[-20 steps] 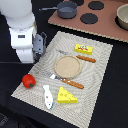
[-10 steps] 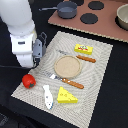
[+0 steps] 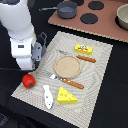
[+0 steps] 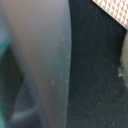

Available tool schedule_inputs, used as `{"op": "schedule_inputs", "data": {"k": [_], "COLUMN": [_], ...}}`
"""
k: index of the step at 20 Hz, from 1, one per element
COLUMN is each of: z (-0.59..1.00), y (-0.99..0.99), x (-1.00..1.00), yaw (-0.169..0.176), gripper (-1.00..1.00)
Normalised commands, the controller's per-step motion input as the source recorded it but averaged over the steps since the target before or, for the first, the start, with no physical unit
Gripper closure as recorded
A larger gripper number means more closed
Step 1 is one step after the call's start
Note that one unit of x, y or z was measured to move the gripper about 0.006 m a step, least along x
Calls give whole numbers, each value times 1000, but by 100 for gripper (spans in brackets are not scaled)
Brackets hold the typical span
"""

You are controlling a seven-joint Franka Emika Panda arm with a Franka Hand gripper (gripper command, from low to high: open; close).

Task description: Interact with the objects in diverse but meaningful ways.

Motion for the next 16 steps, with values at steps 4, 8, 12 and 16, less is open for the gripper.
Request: {"op": "schedule_inputs", "data": {"k": [4, 8, 12, 16], "z": [770, 587, 328, 211], "y": [14, 0, 14, 31], "x": [22, 9, 24, 44], "yaw": [0, 5, 4, 5], "gripper": [100, 100, 100, 100]}}
